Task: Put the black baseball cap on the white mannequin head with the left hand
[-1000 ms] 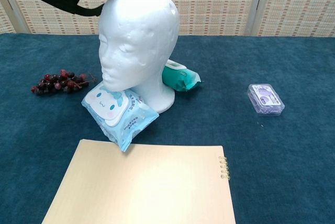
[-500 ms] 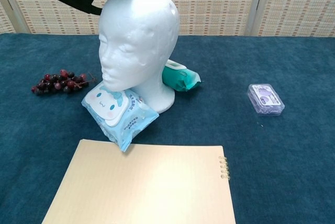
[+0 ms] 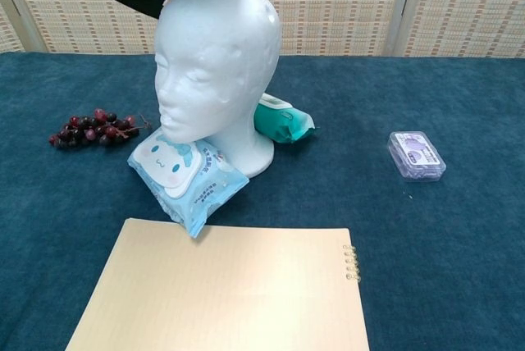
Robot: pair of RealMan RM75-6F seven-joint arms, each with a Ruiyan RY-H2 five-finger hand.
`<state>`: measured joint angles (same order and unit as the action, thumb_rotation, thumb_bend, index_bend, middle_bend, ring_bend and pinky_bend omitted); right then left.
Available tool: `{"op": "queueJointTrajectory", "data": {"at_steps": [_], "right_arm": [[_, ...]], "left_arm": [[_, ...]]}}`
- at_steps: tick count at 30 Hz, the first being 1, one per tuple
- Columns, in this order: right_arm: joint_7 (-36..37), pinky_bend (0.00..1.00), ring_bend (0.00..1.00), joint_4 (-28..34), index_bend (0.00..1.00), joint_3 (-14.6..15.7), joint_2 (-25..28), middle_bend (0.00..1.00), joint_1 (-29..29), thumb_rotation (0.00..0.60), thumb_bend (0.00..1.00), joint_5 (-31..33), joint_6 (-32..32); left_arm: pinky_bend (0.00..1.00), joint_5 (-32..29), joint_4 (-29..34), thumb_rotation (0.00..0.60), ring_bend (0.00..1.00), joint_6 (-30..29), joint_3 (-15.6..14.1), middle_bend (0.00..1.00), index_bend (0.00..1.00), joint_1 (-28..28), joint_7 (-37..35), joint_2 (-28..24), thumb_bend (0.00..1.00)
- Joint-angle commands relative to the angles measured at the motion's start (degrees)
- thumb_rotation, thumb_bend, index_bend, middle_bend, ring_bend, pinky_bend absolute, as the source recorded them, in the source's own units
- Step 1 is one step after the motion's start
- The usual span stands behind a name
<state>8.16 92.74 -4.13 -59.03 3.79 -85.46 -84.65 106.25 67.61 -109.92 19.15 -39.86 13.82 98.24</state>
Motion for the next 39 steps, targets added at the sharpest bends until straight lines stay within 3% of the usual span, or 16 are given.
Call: {"op": "queueJointTrajectory", "data": {"at_steps": [1,22,39], "right_arm": [[0.1,0.50,0.14,0.0,0.08,0.0,0.0,0.26,0.0,0.600,0.03,0.1,0.0],[0.6,0.50,0.14,0.0,0.08,-0.1,0.3,0.26,-0.2,0.600,0.03,0.2,-0.2],[1.4,0.50,0.14,-0.2,0.08,-0.3,0.5,0.27,-0.3,0.600,0.03,0.5,0.0]], "left_arm": [[0.64,0.1,-0.3,0.600,0.51,0.5,0.0,0.85,0.83,-0.7,0.4,0.8,0.39],[0.64,2.1,-2.3,0.600,0.51,1.4,-2.0,0.84,0.83,-3.7,3.5,6.0,0.39],[0.64,2.6,-8.3,0.600,0.51,0.5,-3.7,0.84,0.82,-4.5,3.0,10.4,0.39]]}}
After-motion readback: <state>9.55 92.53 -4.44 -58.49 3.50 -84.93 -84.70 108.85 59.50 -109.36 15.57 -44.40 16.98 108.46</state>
